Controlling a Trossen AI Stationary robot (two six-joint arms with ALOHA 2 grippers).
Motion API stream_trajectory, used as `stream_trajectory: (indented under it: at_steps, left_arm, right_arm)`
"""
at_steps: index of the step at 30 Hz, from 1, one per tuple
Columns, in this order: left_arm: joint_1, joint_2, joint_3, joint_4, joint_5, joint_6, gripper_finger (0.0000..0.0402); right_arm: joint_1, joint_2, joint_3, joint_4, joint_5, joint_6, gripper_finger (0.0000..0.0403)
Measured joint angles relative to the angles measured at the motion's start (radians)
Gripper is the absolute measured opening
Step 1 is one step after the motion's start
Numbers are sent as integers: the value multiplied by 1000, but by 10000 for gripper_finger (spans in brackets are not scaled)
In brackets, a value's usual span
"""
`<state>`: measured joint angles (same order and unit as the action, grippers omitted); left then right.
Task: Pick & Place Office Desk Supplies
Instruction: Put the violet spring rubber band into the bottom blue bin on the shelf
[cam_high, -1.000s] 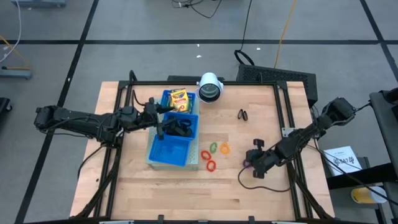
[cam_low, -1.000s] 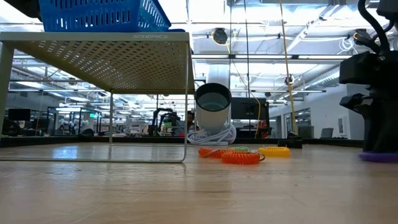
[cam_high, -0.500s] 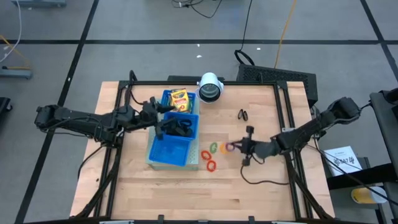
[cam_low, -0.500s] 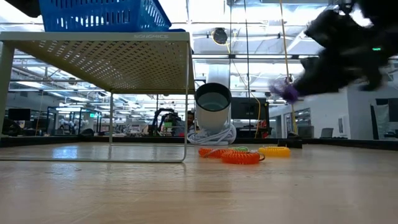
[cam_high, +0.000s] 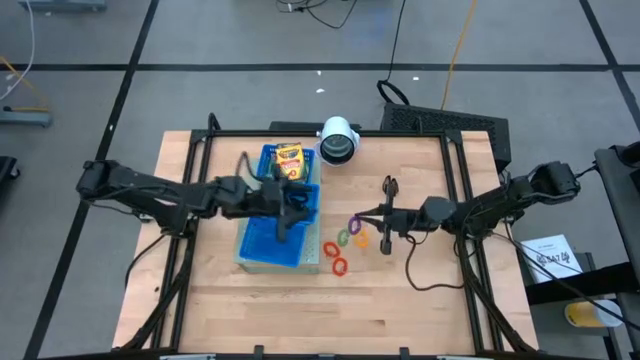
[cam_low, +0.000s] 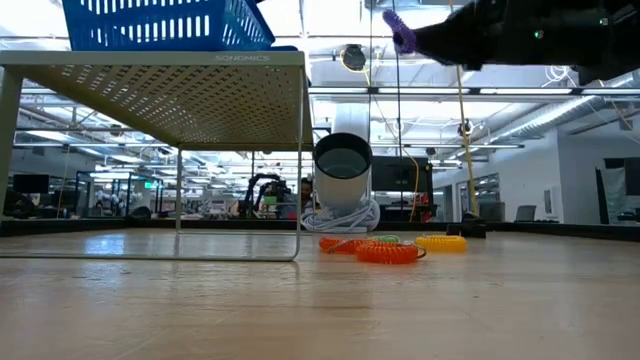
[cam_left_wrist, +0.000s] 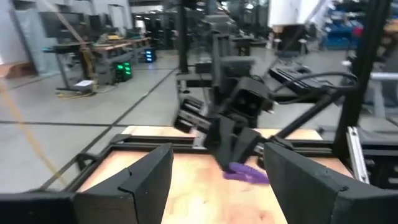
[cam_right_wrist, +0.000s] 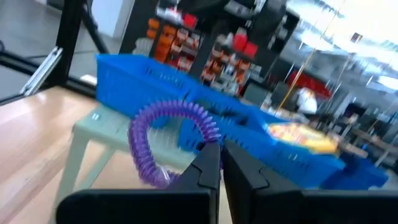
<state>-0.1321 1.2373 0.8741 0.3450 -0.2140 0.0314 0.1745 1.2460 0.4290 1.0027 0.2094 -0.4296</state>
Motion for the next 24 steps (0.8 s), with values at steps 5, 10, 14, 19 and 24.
stream_trajectory:
  at_steps: [5,10,14,19,24]
  left_arm:
    - [-2,134,103,0,86,38,255]
    - [0,254,192,-8,87,43,255]
    - [4,323,258,-2,83,44,255]
    - [15,388,318,-3,83,38,255]
    - [30,407,335,-2,82,38,255]
  right_arm:
    - [-17,2,0,93,-3,-67,1]
    - [-16,1,1,163,-2,-146,0]
    - [-17,2,2,178,28,-204,0]
    - [-17,1,31,174,55,-243,0]
    - [-17,0,51,172,55,-246,0]
